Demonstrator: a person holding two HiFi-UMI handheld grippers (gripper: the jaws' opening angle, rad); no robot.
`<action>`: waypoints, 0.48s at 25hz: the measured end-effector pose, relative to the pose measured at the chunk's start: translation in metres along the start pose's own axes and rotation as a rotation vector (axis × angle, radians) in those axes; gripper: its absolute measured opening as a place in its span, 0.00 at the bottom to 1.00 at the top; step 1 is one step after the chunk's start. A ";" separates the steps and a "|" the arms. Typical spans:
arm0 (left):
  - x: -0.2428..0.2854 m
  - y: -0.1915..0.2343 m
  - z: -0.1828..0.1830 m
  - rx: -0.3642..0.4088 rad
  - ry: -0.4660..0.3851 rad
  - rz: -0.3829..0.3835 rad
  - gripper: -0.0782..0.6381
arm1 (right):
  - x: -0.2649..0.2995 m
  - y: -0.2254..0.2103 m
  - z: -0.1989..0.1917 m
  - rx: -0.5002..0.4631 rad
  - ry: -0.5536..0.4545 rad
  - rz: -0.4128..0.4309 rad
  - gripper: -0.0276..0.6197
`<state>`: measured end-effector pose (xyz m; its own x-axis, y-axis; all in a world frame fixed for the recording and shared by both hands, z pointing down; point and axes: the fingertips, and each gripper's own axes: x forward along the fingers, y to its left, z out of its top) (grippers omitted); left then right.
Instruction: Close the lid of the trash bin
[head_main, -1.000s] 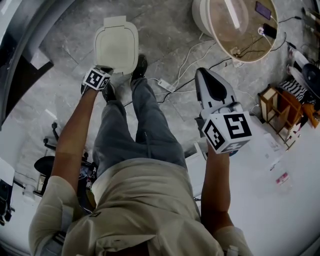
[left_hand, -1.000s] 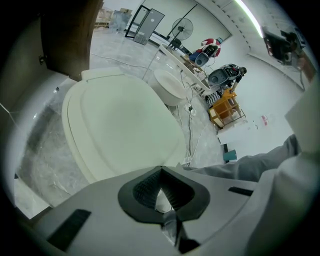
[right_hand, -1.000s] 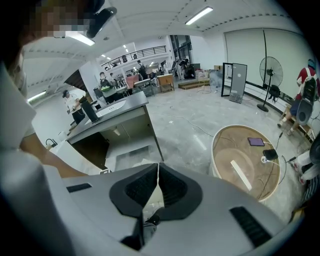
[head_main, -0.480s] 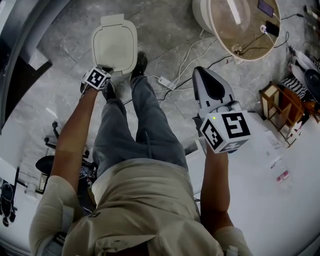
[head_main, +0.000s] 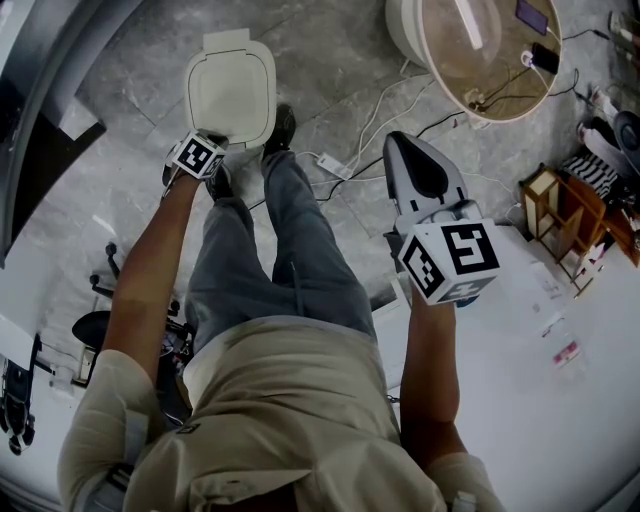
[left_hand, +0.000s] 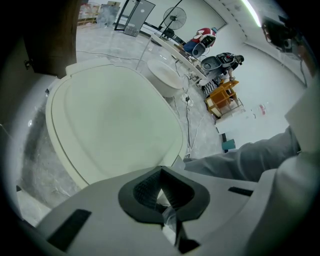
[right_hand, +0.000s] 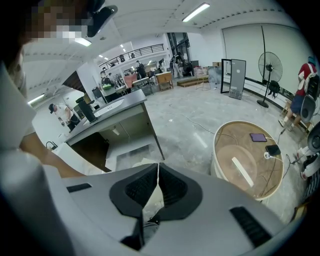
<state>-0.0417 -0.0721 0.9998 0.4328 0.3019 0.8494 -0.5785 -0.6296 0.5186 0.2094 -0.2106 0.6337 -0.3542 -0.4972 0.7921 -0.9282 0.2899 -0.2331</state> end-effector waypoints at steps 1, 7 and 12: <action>0.000 0.000 0.001 -0.001 0.001 0.002 0.13 | -0.001 0.000 0.001 0.000 -0.001 -0.001 0.08; -0.004 -0.001 0.000 -0.009 0.024 0.021 0.13 | -0.012 0.005 0.006 -0.004 -0.021 -0.003 0.08; -0.029 -0.007 0.009 0.029 0.000 0.036 0.13 | -0.026 0.015 0.016 -0.005 -0.054 0.000 0.08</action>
<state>-0.0441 -0.0830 0.9702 0.4124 0.2789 0.8673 -0.5734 -0.6603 0.4850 0.2029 -0.2063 0.6011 -0.3600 -0.5402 0.7607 -0.9277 0.2937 -0.2305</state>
